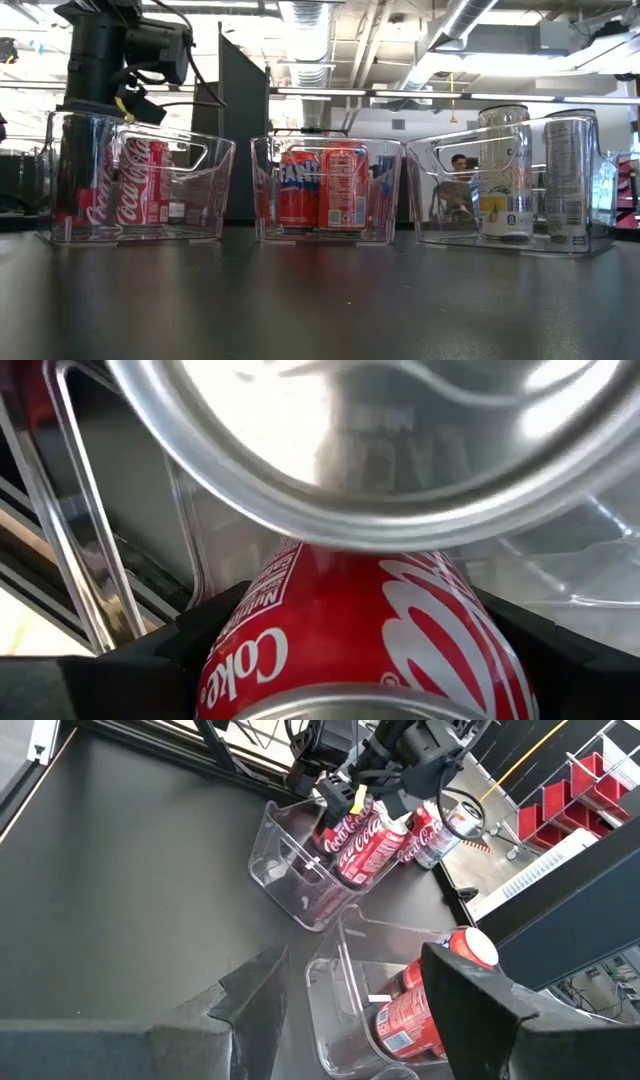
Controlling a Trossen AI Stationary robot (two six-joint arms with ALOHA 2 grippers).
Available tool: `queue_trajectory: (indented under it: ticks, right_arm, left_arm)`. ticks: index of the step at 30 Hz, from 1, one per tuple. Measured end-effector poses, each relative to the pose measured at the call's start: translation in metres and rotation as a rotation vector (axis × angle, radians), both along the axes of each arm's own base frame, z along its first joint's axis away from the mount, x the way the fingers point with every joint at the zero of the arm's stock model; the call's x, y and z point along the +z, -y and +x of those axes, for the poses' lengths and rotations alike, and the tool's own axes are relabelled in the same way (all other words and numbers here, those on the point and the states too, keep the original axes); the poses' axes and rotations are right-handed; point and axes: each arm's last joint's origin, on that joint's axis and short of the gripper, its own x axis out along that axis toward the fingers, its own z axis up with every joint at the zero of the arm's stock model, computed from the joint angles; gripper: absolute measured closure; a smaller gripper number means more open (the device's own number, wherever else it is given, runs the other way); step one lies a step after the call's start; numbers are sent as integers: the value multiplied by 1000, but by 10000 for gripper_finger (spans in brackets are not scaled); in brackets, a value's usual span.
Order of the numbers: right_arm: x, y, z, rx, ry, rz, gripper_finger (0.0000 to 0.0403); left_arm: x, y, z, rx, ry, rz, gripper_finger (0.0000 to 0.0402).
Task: Sort soda cans
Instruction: Put the bottom left red soda can into the left transparent bin
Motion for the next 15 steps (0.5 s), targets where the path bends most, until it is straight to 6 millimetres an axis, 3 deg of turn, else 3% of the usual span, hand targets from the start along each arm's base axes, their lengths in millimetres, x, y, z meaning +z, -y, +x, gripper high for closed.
queue_trajectory:
  ticks: [15]
  right_arm:
    - [0,0,0,-2,4,8,159]
  left_arm:
    - [0,1,-4,-48,14,-22,70]
